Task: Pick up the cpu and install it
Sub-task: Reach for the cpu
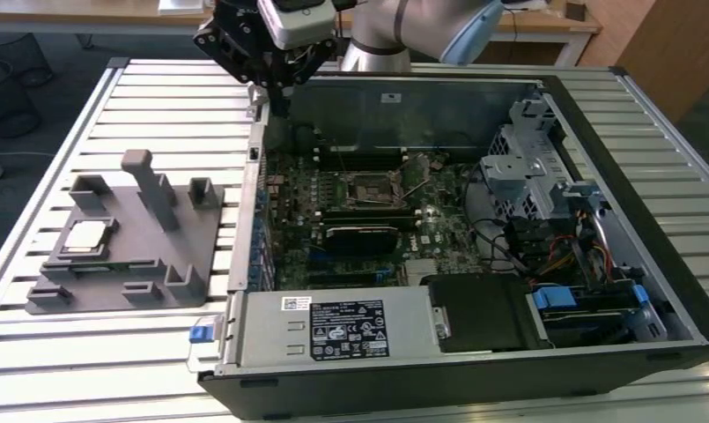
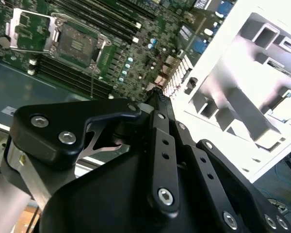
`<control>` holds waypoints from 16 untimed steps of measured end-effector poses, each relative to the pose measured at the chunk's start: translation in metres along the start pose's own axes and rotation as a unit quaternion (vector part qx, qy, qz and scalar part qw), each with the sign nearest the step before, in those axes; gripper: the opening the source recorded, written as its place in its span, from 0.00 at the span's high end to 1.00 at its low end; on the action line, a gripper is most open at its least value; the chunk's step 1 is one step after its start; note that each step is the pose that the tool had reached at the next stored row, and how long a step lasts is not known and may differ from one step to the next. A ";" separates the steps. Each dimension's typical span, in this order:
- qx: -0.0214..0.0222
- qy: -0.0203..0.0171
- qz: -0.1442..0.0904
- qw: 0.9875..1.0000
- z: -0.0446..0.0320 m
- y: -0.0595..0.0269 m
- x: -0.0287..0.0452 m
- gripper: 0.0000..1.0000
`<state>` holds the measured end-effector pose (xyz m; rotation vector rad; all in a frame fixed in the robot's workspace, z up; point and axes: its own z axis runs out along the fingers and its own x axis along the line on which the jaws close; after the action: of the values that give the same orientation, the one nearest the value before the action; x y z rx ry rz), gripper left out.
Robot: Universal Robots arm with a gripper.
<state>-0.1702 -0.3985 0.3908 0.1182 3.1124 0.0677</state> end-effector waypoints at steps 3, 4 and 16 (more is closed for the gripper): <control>0.000 0.000 0.000 1.000 0.0002 -0.0006 0.0113 0.89; 0.000 0.000 0.000 1.000 0.0004 -0.0007 0.0150 0.89; 0.000 0.000 0.000 1.000 0.0026 0.0025 0.0544 0.89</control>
<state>-0.2241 -0.3917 0.3871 0.1180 3.1126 0.0677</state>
